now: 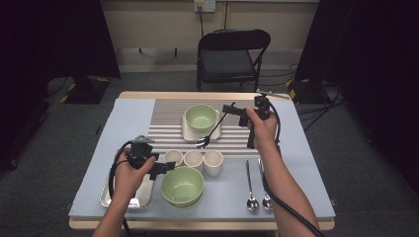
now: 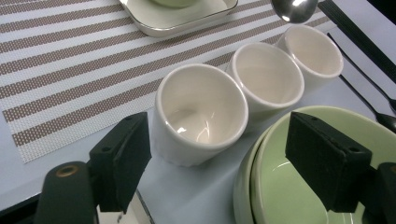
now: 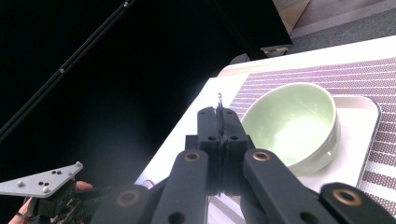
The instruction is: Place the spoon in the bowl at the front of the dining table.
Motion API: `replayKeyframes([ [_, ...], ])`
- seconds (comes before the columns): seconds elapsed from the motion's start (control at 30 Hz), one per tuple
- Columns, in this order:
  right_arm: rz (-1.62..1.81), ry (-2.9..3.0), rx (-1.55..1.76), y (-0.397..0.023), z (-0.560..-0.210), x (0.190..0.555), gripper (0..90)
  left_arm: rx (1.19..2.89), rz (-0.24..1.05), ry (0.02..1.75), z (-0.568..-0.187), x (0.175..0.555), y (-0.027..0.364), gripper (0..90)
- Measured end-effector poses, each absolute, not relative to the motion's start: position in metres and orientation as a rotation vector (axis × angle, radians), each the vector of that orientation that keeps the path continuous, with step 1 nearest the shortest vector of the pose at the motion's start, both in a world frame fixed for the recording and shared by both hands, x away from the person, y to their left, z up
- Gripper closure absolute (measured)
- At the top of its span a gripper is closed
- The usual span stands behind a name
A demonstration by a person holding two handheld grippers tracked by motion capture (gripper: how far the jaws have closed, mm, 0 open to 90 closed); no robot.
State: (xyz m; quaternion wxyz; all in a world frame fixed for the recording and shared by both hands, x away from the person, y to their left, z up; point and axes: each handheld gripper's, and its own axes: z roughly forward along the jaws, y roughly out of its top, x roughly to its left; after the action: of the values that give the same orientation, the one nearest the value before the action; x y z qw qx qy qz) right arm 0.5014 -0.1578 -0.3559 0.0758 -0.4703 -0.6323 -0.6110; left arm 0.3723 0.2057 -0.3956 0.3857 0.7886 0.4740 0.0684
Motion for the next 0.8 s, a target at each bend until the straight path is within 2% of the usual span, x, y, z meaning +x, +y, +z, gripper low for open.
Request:
replayKeyframes([
  [0.8,-1.829,-1.883,-1.430,-0.154,-0.361,0.515,89.8,2.012,0.169,1.229,-0.404,0.364,0.220,21.8],
])
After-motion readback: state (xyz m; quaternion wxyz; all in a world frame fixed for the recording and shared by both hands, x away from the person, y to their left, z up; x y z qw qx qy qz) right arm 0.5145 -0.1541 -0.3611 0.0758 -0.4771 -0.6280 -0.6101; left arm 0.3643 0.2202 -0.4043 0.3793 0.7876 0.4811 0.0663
